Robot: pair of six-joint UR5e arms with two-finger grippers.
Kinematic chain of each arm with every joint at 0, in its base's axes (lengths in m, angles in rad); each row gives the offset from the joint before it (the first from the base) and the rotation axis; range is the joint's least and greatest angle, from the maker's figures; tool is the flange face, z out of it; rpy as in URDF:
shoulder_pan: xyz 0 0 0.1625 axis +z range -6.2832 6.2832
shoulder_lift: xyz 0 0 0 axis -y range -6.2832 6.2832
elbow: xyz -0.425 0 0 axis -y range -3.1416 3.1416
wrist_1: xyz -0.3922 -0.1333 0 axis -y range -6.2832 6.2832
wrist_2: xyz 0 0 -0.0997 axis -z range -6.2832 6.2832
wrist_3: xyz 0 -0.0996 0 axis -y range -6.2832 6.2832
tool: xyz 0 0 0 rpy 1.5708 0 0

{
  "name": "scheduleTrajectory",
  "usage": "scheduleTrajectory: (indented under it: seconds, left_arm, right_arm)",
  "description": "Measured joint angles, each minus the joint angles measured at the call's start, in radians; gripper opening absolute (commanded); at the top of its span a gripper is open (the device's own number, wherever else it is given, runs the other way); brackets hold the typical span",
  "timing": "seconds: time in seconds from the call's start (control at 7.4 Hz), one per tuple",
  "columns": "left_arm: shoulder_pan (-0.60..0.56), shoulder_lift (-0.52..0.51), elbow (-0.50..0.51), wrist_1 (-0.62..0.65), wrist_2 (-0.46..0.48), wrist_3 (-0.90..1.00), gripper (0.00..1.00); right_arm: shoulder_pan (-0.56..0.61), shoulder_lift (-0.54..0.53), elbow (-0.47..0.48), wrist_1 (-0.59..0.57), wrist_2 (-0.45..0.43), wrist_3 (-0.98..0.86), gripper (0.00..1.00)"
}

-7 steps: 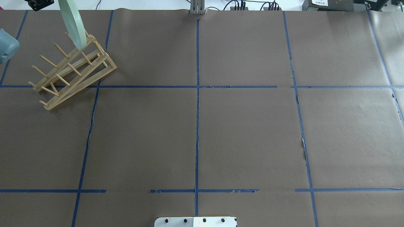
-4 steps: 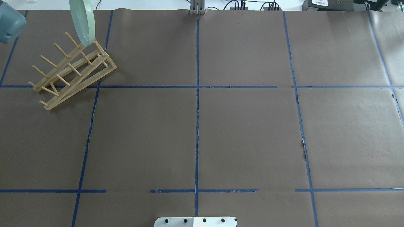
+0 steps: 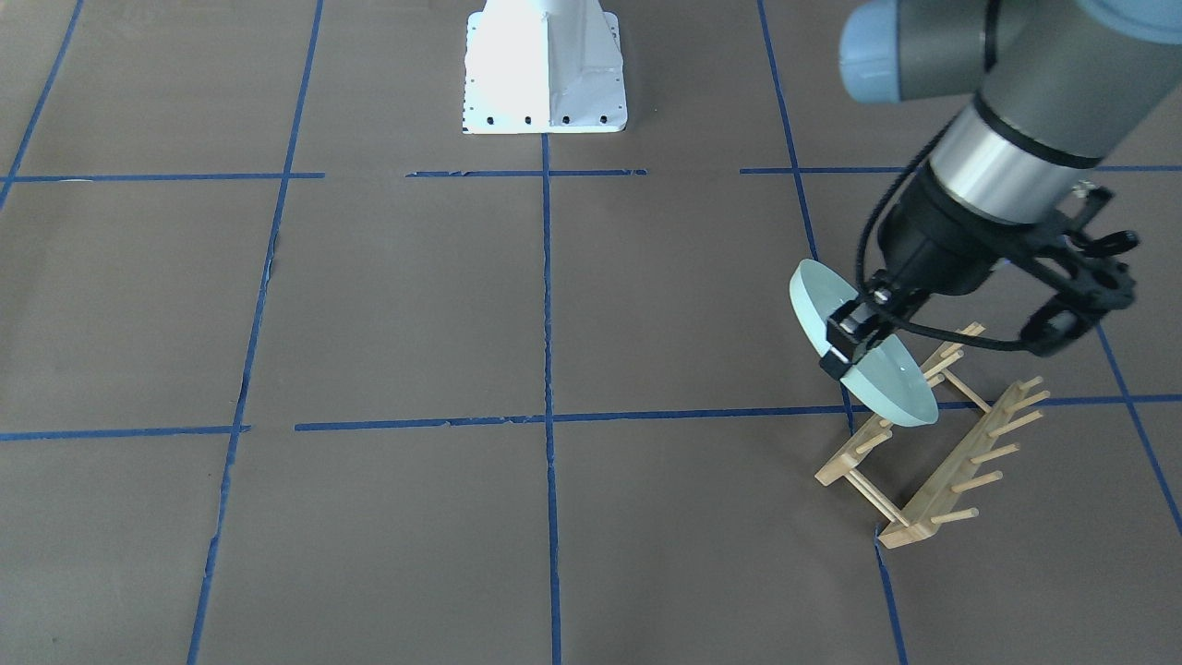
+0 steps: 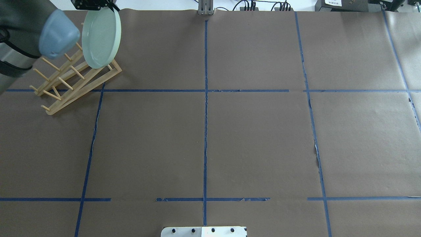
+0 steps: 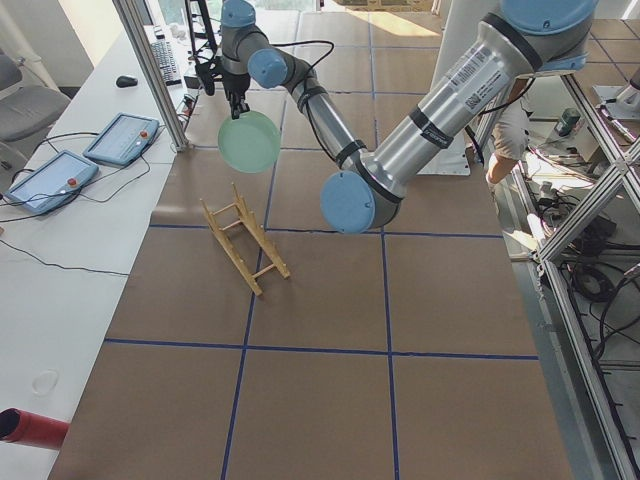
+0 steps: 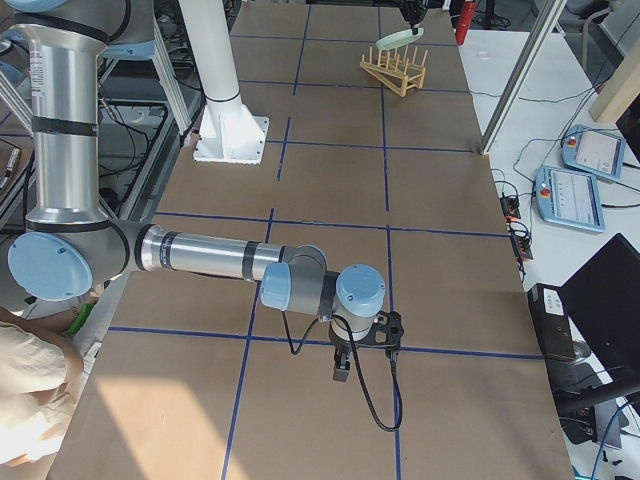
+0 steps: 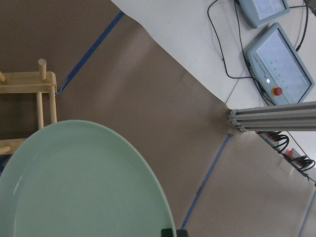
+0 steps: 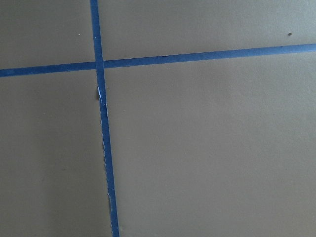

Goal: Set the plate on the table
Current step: 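Carry the plate toward the robot and lower it flat onto the table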

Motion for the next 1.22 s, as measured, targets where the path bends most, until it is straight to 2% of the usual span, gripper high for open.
scheduleTrajectory:
  seconds: [0.27,0.54,0.81,1.08,1.22]
  left_arm:
    - [0.176,-0.100,0.045,0.301,0.190,0.082,0.00]
    - [0.350,-0.141,0.163,0.419,0.300,0.117,0.00]
    - [0.467,-0.117,0.205,0.418,0.317,0.118,0.00]
    - [0.537,-0.075,0.213,0.326,0.318,0.082,0.00]
    - [0.549,-0.061,0.214,0.287,0.318,0.048,0.17]
  right_arm:
    - [0.000,0.000,0.000,0.000,0.000,0.000,1.00]
    - [0.000,0.000,0.000,0.000,0.000,0.000,1.00]
    - [0.000,0.000,0.000,0.000,0.000,0.000,1.00]
    - [0.000,0.000,0.000,0.000,0.000,0.000,1.00]
    - [0.000,0.000,0.000,0.000,0.000,0.000,1.00]
